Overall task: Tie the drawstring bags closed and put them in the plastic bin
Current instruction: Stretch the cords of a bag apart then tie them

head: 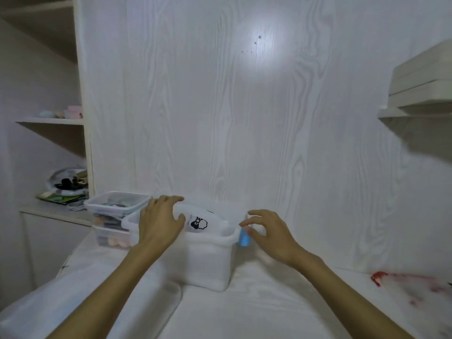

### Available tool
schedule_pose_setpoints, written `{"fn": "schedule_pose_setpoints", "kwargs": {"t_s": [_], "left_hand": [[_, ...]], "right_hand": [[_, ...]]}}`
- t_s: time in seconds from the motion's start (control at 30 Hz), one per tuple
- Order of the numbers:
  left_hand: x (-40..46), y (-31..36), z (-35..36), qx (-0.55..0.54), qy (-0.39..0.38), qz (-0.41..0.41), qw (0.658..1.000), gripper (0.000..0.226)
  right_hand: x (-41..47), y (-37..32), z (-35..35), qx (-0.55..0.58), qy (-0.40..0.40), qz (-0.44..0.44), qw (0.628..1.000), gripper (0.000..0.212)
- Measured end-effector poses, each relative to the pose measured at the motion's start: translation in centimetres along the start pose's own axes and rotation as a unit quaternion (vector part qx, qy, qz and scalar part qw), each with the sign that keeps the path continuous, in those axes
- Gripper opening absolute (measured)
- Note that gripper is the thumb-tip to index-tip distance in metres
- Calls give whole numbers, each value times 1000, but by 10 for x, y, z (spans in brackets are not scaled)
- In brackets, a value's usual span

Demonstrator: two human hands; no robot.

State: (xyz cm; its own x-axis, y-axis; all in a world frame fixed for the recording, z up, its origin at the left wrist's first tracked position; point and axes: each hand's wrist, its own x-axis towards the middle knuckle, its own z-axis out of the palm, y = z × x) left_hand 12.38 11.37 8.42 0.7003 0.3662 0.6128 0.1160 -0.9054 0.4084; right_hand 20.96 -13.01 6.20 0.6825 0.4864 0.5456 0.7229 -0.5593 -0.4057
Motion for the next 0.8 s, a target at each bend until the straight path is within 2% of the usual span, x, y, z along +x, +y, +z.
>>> {"fn": "schedule_pose_setpoints", "kwargs": {"t_s": [0.07,0.17,0.27,0.37,0.43,0.53,0.7,0.8], "left_hand": [[-17,22,-1,-48,25,47,997,30],[-47,64,0,-98,2,86,991,19],[-81,112,14,-133,-116,92,980,22],[-123,159,42,-173,-258,117,943,19],[-152,190,66,-197,-317,144,916,21],[-193,230,97,-221,-360,183,888,32],[-237,290,134,-238,-397,289,838,48],[-256,329,146,-208,-383,343,832,52]], "right_hand": [[-34,16,-17,-28,27,-5,999,17],[-89,40,-45,-66,-2,44,997,15],[-145,66,-75,-82,-43,118,989,14],[-196,85,-108,-97,-23,205,974,15],[-230,93,-133,-133,-3,258,957,14],[-276,103,-160,-201,10,288,936,25],[-328,107,-180,-307,32,365,878,46],[-343,108,-200,-345,-5,481,806,62]]}}
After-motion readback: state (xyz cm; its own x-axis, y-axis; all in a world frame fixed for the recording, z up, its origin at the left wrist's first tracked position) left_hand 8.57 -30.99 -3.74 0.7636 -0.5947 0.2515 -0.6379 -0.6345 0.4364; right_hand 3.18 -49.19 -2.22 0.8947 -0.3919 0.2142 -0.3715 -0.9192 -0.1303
